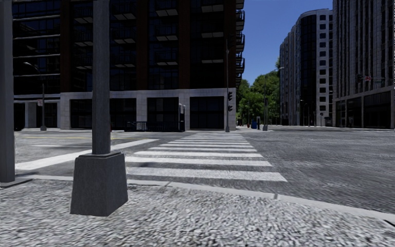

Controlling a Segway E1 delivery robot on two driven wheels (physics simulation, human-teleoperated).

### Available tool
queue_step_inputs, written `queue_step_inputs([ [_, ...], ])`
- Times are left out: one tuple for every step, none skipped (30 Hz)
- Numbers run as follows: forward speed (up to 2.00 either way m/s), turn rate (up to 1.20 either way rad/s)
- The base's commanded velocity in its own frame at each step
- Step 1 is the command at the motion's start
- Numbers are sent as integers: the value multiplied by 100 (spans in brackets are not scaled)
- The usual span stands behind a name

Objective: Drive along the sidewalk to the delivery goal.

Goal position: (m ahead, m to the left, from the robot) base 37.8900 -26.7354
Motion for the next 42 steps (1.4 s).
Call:
queue_step_inputs([
  [200,-35],
  [200,-29],
  [200,-29],
  [200,-13],
  [200,0],
  [200,0],
  [200,0],
  [200,0],
  [200,0],
  [200,0],
  [200,0],
  [200,0],
  [200,0],
  [200,0],
  [200,0],
  [200,0],
  [200,0],
  [200,0],
  [200,0],
  [200,0],
  [200,0],
  [200,0],
  [200,0],
  [200,0],
  [200,0],
  [200,0],
  [200,0],
  [200,0],
  [200,0],
  [200,0],
  [200,0],
  [200,0],
  [200,0],
  [200,0],
  [200,0],
  [200,0],
  [200,0],
  [200,0],
  [200,0],
  [200,0],
  [200,0],
  [200,0],
])
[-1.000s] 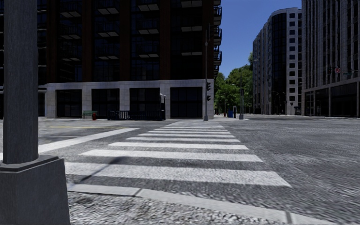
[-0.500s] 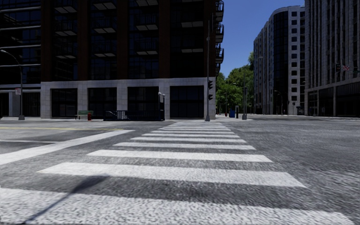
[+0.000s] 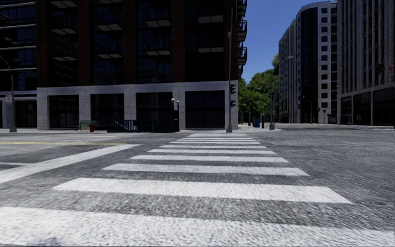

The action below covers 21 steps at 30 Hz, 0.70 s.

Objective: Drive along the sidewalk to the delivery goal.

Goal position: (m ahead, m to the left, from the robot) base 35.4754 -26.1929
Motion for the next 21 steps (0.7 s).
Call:
queue_step_inputs([
  [200,0],
  [200,0],
  [200,0],
  [200,0],
  [200,0],
  [200,0],
  [200,0],
  [200,0],
  [200,0],
  [200,0],
  [200,0],
  [200,0],
  [200,0],
  [200,0],
  [200,0],
  [200,0],
  [200,0],
  [200,0],
  [200,0],
  [200,-9],
  [200,-22],
])
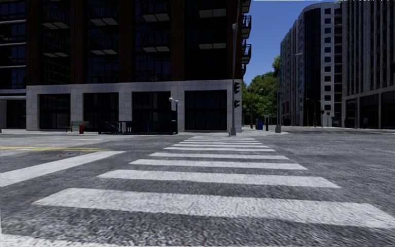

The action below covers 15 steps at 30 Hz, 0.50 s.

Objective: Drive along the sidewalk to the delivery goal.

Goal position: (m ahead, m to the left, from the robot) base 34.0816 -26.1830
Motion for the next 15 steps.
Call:
queue_step_inputs([
  [200,-27],
  [200,-28],
  [200,-29],
  [200,-29],
  [200,-17],
  [200,-1],
  [200,0],
  [200,0],
  [200,0],
  [200,0],
  [200,0],
  [200,0],
  [200,0],
  [200,0],
  [200,0],
])
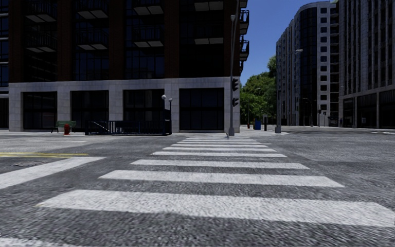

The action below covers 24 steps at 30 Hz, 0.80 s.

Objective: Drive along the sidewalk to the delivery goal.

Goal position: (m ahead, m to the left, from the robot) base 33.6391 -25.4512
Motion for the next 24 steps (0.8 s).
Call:
queue_step_inputs([
  [200,-1],
  [200,-17],
  [200,-17],
  [200,-25],
  [200,-28],
  [200,-28],
  [200,-28],
  [200,-26],
  [200,-26],
  [200,-15],
  [200,-8],
  [200,-5],
  [200,-2],
  [200,-2],
  [200,-1],
  [200,-1],
  [200,-1],
  [200,-1],
  [200,-1],
  [200,-1],
  [200,-1],
  [200,-1],
  [200,-1],
  [200,-8],
])
